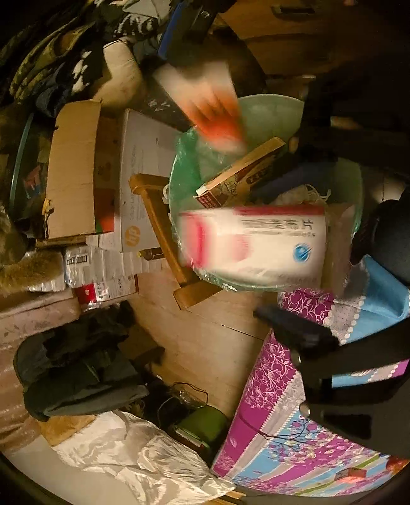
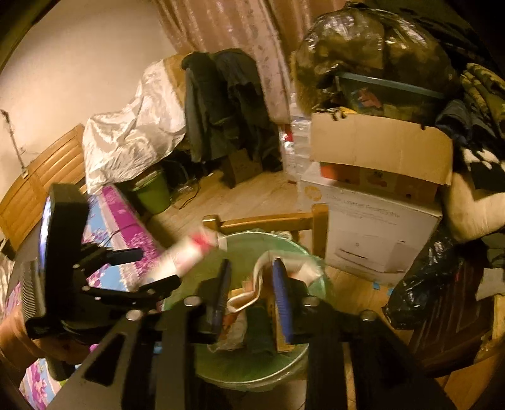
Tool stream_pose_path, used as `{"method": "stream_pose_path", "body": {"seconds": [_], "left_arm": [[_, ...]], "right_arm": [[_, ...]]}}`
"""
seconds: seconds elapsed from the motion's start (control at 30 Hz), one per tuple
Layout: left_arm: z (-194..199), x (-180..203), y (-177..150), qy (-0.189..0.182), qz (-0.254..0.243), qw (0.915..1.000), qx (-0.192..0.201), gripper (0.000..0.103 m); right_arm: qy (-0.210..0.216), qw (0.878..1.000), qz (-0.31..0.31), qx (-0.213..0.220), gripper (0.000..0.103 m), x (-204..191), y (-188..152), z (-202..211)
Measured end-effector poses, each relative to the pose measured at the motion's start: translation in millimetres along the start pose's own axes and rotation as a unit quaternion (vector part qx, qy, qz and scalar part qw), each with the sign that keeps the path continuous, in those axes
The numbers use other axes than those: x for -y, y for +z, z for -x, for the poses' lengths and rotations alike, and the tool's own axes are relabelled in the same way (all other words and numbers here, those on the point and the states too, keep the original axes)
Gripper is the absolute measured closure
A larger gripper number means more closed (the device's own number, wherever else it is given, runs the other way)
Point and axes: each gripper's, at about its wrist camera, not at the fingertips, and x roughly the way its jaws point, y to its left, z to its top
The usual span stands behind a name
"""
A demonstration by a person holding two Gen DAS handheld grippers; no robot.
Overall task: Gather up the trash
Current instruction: 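Open the left gripper to drop the box while right opens to drop the wrapper, then swing both grippers back over the bed toward the remaining trash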
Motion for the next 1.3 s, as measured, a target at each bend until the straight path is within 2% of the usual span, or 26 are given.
{"method": "stream_pose_path", "body": {"seconds": [0.17, 0.43, 0.6, 0.77, 0.9, 1.03, 1.17, 1.3], "left_arm": [[-1.4, -3.0, -5.1, 0.000, 0.007, 1.0000, -0.005, 0.034], [0.2, -14.0, -12.0, 0.016, 0.028, 0.9995, -0.005, 0.034], [4.4, -26.9, -16.9, 0.039, 0.053, 0.9978, 0.002, 0.034], [17.4, -48.7, -33.2, 0.079, 0.093, 0.9922, 0.025, 0.031], [32.5, -68.6, -54.8, 0.128, 0.111, 0.9846, 0.043, 0.031], [56.1, -96.2, -83.2, 0.179, 0.144, 0.9712, 0.065, 0.029], [82.7, -127.2, -119.6, 0.222, 0.184, 0.9545, 0.076, 0.028], [109.6, -149.8, -159.5, 0.258, 0.211, 0.9390, 0.083, 0.027]], "right_arm": [[0.007, 1.000, -0.018, 0.007, 0.074, 6.4, 1.5, 2.8], [0.014, 1.000, -0.002, 0.010, 0.074, -2.2, -1.0, 2.8], [0.015, 1.000, 0.002, 0.022, 0.074, -7.2, -0.5, 6.7], [0.008, 0.999, 0.006, 0.046, 0.074, -15.3, -2.8, 11.8], [0.001, 0.996, 0.007, 0.088, 0.074, -25.4, -3.7, 23.8], [-0.004, 0.988, 0.020, 0.152, 0.073, -47.7, -5.5, 41.8], [0.010, 0.985, 0.047, 0.168, 0.073, -84.2, -7.8, 41.6], [0.043, 0.984, 0.079, 0.151, 0.072, -127.3, -13.7, 30.6]]}}
